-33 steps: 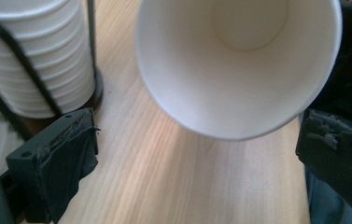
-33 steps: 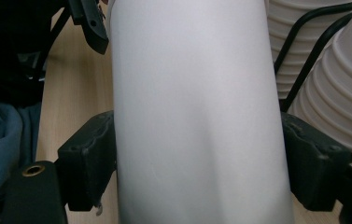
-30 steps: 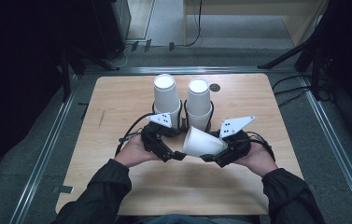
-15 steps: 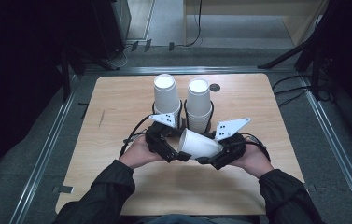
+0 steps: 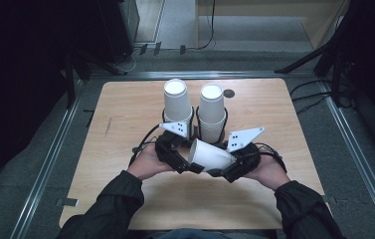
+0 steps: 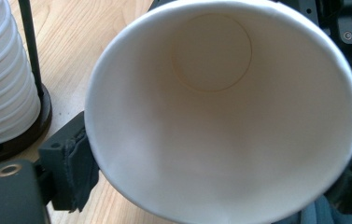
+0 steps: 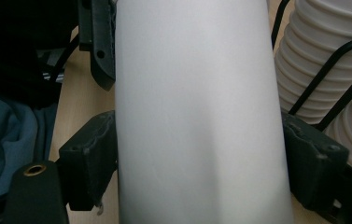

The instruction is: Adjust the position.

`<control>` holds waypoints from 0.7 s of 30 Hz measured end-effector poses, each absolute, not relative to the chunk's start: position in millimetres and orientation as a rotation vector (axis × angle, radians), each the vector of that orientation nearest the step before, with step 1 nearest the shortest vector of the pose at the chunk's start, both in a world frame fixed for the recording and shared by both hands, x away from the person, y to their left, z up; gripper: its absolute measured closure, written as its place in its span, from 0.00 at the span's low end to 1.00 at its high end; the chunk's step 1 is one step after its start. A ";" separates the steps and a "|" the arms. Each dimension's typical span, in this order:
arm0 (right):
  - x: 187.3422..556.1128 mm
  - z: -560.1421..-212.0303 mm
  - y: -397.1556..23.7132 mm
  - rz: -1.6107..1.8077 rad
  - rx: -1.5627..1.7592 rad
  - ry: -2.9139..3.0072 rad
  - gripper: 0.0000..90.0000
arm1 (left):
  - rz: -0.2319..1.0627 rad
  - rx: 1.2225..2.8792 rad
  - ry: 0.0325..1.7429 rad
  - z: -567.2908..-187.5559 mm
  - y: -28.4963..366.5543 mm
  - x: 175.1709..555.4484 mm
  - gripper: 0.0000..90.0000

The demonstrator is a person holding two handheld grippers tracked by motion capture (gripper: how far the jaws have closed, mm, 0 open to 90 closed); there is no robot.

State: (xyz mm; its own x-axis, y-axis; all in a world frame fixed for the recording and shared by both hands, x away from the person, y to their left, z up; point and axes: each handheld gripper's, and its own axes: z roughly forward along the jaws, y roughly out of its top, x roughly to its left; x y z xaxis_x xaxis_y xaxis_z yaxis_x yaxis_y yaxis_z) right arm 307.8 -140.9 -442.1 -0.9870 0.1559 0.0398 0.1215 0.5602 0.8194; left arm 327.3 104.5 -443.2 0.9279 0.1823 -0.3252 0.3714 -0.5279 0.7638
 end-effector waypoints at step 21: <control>314.5 -446.2 -149.1 1.393 0.387 2.791 0.15 | -0.164 2.209 0.403 -431.7 128.9 328.8 0.14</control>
State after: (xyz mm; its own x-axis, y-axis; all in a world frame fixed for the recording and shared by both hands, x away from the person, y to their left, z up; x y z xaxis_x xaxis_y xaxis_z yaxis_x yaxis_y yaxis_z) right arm 314.5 -149.1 -446.2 -0.9697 0.2181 0.1104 0.2194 0.5769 0.7868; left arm 328.8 128.9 -431.7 0.9391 0.2299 -0.2555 0.3430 -0.5774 0.7409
